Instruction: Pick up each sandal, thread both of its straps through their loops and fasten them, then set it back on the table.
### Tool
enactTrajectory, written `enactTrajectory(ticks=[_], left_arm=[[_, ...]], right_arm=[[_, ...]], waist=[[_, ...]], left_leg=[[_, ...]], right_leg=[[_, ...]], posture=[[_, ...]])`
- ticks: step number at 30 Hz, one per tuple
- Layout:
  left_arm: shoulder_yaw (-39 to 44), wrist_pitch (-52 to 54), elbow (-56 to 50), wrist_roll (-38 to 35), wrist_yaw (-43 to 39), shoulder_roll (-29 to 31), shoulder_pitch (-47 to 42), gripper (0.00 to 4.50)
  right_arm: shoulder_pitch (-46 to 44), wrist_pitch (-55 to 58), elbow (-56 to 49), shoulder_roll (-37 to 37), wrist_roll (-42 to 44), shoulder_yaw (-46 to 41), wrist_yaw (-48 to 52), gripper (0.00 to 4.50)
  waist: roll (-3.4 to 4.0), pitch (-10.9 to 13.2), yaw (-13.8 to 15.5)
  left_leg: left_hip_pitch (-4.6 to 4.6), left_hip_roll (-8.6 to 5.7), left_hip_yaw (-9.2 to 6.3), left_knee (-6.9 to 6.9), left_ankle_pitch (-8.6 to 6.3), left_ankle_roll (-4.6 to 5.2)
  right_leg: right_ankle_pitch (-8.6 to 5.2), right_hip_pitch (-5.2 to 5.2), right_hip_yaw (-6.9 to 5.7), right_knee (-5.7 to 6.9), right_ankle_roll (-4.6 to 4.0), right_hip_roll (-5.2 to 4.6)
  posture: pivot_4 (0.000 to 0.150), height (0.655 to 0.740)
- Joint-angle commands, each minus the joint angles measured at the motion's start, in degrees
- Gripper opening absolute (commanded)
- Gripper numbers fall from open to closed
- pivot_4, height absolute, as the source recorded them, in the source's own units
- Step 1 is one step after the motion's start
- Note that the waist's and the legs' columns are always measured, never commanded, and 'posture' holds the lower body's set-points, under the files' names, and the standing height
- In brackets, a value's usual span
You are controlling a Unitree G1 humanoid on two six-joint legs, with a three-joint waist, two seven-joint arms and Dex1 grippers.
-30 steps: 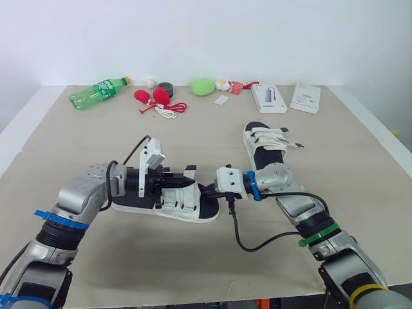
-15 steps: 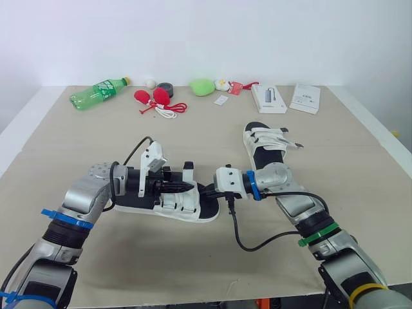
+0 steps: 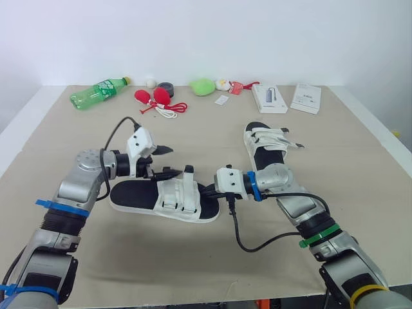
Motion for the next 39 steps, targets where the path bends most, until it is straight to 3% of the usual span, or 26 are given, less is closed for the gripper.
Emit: enactTrajectory(ticks=[1, 8, 19, 26, 29, 39], left_arm=[[2.9, 6.3, -4.6, -6.9, -2.8, -1.5, -2.3, 3.24], [0.5, 21.5, -5.7, -13.4, -9.0, -1.6, -4.0, 0.10], [-6.3, 29.8, 5.6, -9.8, -18.0, -1.2, -11.1, 0.03], [-12.1, 26.4, 16.1, -2.4, -23.1, -1.4, -16.0, 0.03], [-12.6, 25.3, 21.8, 0.8, -19.5, -4.0, -18.4, 0.03], [-15.8, 24.4, 29.6, 7.8, -19.3, -6.6, -21.7, 0.03]], right_arm=[[1.6, 2.7, 5.5, -1.8, -4.8, 2.6, 0.3, 0.00], [1.7, 2.3, 5.6, -1.8, -4.8, 2.9, 0.1, 0.00], [2.8, 2.5, 4.5, -2.3, -4.8, 2.4, -0.9, 0.00], [3.5, 3.1, 3.4, -2.9, -4.8, 1.9, -1.4, 0.00], [3.8, 3.5, 3.1, -3.2, -5.0, 1.7, -1.8, 0.00], [3.8, 4.1, 2.8, -3.4, -5.1, 1.7, -2.2, 0.00]], waist=[[0.00, 0.0, 0.0], [0.00, 0.0, -0.1], [0.00, 0.0, -0.1], [0.00, 0.0, -0.1], [0.00, 0.0, -0.1], [0.00, 0.0, -0.1]], left_leg=[[0.00, 0.00, 0.00, 0.00, 0.00, 0.00], [0.00, 0.00, -0.07, 0.01, 0.01, 0.01], [-0.01, -0.01, -0.20, 0.04, 0.05, -0.05], [-0.04, -0.02, -0.26, 0.04, 0.06, -0.05], [-0.06, -0.02, -0.28, 0.04, 0.06, -0.05], [-0.19, -0.07, -0.40, 0.05, 0.06, -0.04]], right_leg=[[0.01, 0.00, 0.00, 0.00, 0.01, 0.01], [0.04, 0.01, 0.00, 0.03, 0.06, 0.07], [0.04, 0.03, 0.01, 0.04, 0.07, 0.15], [0.04, 0.01, 0.02, 0.03, 0.06, 0.17], [0.04, -0.01, 0.01, 0.03, 0.06, 0.18], [0.01, -0.03, 0.03, 0.04, 0.10, 0.24]], posture=[[0.150, 0.7400], [0.150, 0.7400], [0.150, 0.7400], [0.150, 0.7400], [0.150, 0.7400], [0.150, 0.7400]])
